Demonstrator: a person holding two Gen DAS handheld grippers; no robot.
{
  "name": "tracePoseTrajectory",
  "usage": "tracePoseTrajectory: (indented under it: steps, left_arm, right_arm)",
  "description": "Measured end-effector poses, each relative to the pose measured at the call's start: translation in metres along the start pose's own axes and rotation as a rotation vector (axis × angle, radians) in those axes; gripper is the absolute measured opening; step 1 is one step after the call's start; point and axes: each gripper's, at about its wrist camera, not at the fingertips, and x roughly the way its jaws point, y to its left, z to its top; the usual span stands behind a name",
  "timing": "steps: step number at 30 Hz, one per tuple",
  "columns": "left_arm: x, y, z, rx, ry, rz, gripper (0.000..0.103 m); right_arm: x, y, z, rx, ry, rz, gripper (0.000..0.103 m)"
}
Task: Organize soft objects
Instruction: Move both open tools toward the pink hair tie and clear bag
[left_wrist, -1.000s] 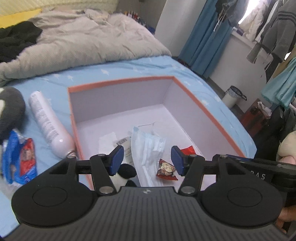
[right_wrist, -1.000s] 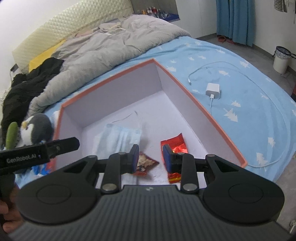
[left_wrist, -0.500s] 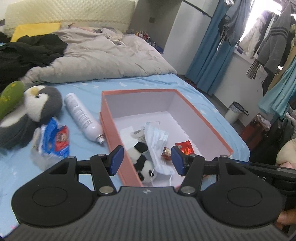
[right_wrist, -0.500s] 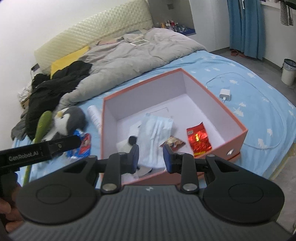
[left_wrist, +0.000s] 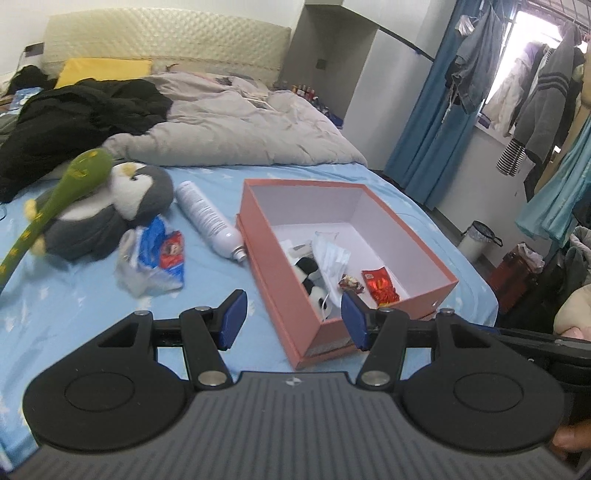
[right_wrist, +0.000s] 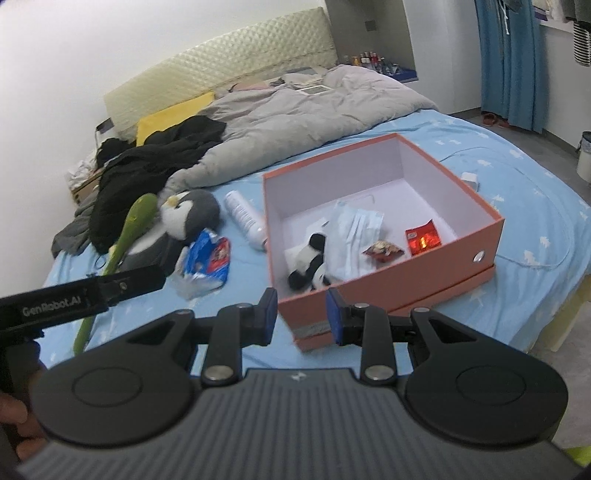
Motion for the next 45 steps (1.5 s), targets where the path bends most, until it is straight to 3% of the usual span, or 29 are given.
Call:
tracePoseTrajectory:
  steps: [7,27,35,45]
  left_arm:
    - [-0.035,0.025,-0.025,-0.016,-0.023,0.045,0.062]
    - [-0.089,0.103,-0.097,-0.186,-0.05,0.235,0.062]
    - [-0.077,0.124,-0.101,-0.223,-0.037,0.247,0.062]
    - [-0.017,0.159,-0.09,-0.217,0.013,0.257,0.062]
  right_arm:
    - [-0.003,0.016,-0.029,-0.007,0.025,0.036,0.033]
    - [0.014,0.085,-0.075,-0.142,0.105,0.226,0.034]
    - [0.027,0.099,-0.084,-0.166,0.126,0.249,0.034]
    - [0.078,0.108,-0.066,-0.166,0.159,0.23,0.043]
